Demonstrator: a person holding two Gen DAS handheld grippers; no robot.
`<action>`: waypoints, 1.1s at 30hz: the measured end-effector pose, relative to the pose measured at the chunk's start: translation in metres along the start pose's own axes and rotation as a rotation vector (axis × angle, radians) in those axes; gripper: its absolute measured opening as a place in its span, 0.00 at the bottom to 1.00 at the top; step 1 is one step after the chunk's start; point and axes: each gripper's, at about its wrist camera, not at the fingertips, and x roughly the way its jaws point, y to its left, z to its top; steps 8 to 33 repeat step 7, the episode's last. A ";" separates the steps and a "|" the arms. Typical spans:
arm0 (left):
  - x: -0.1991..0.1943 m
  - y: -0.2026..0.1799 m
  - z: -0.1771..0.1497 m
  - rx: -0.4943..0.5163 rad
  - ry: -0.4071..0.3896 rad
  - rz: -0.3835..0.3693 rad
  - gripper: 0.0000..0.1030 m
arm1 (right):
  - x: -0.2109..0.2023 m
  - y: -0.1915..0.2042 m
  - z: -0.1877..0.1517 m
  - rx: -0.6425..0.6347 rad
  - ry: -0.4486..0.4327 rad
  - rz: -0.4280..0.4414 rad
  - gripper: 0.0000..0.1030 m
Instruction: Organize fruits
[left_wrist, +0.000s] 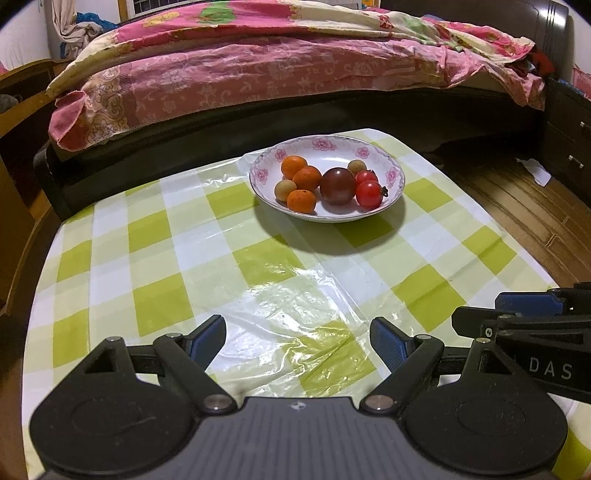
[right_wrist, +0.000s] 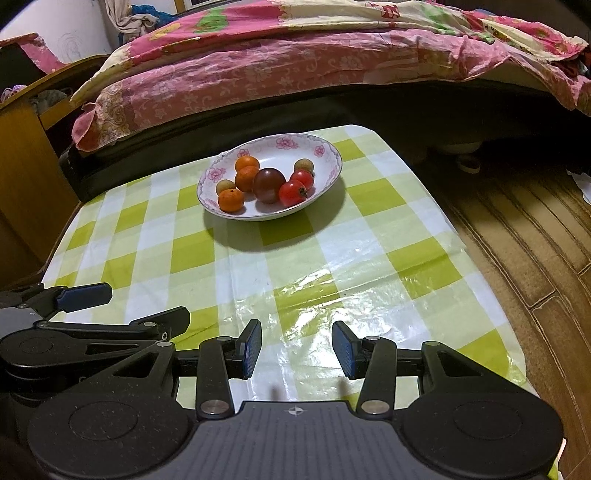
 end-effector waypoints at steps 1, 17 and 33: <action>0.000 0.000 0.000 0.001 0.000 0.002 0.89 | 0.000 0.000 0.000 -0.001 0.000 -0.001 0.39; -0.001 0.000 0.000 0.000 -0.007 0.005 0.89 | 0.000 -0.001 0.001 0.001 -0.005 -0.005 0.40; -0.001 0.000 0.000 0.000 -0.007 0.005 0.89 | 0.000 -0.001 0.001 0.001 -0.005 -0.005 0.40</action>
